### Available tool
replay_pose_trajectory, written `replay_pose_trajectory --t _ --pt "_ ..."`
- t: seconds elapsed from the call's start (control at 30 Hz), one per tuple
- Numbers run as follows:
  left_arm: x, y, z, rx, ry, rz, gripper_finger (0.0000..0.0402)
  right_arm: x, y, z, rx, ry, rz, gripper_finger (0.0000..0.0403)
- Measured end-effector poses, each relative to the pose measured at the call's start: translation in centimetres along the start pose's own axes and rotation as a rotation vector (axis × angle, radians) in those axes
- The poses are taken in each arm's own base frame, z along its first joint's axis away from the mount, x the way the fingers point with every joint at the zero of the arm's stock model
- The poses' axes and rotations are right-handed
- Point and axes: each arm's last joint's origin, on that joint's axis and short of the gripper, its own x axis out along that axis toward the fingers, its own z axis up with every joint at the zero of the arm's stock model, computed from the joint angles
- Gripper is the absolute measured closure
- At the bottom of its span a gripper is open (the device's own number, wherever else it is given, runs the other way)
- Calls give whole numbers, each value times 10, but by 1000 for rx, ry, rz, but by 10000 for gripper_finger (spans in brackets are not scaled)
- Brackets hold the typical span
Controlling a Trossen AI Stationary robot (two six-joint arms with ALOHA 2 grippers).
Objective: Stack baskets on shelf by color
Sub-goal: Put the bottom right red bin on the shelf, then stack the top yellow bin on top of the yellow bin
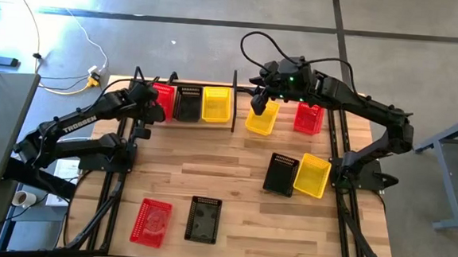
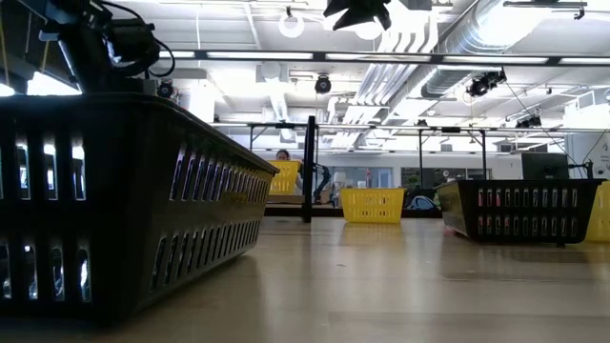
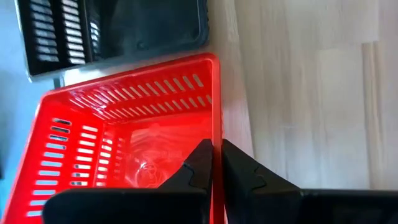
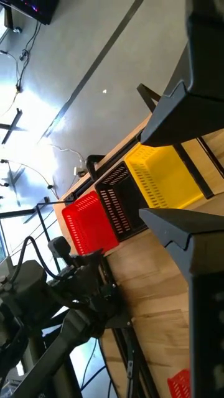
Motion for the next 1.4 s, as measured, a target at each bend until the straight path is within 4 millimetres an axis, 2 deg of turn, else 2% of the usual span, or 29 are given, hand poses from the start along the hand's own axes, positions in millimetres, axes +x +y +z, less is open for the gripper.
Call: replay_pose_trajectory --t 0.43,0.9,1.2,1.4 --pt "7 3 0 7 81 15 386 0 0 0 7 0 1 247" --pt "6 4 0 -59 92 22 325 0 0 0 7 0 1 247" --pt "-13 11 5 -178 100 15 292 0 0 0 8 0 1 247" --pt "-28 15 7 -367 106 16 282 0 0 0 11 5 0 247"
